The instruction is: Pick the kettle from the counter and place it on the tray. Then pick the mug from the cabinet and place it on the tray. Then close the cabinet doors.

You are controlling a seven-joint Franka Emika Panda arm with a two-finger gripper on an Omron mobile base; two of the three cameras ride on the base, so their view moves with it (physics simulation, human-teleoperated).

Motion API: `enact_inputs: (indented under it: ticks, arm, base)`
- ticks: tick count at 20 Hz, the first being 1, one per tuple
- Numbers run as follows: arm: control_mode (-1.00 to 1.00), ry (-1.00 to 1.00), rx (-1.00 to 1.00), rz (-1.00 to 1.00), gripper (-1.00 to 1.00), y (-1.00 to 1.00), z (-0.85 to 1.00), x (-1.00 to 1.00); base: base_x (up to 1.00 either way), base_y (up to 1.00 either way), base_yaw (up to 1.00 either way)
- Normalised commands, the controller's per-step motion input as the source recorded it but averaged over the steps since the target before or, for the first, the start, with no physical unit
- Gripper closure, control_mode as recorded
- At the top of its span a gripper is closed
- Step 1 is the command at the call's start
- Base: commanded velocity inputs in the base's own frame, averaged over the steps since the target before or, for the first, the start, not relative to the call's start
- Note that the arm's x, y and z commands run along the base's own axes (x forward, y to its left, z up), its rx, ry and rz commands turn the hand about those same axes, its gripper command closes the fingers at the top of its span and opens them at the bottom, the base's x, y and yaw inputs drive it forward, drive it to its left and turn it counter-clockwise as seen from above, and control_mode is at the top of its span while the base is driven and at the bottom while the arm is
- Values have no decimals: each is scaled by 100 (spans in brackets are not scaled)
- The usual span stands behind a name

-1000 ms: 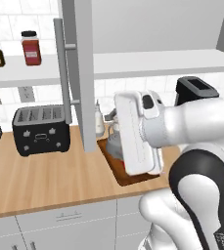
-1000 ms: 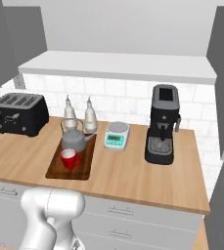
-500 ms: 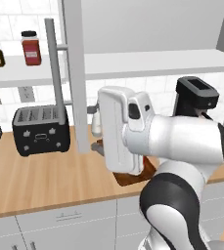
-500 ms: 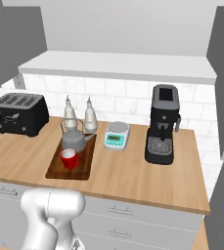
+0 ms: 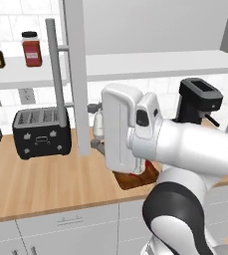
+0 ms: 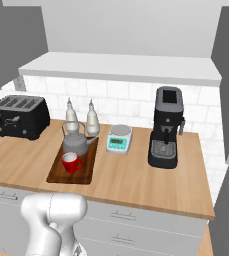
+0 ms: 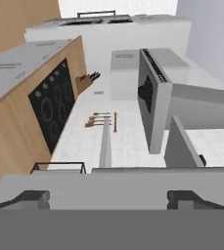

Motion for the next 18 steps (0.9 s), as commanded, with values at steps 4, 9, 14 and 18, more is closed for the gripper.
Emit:
enact_inputs:
  ticks: [4, 9, 14, 18]
  arm:
    - [-100, -17, 0, 0, -100, 0, 28, -62]
    - [-100, -13, 0, 0, -100, 0, 25, -68]
    - [-100, -3, 0, 0, -100, 27, 20, -43]
    - [-100, 0, 0, 0, -100, 71, 8, 0]
  base:
    - [0, 0, 0]
    - [0, 0, 0]
    - [0, 0, 0]
    - [0, 0, 0]
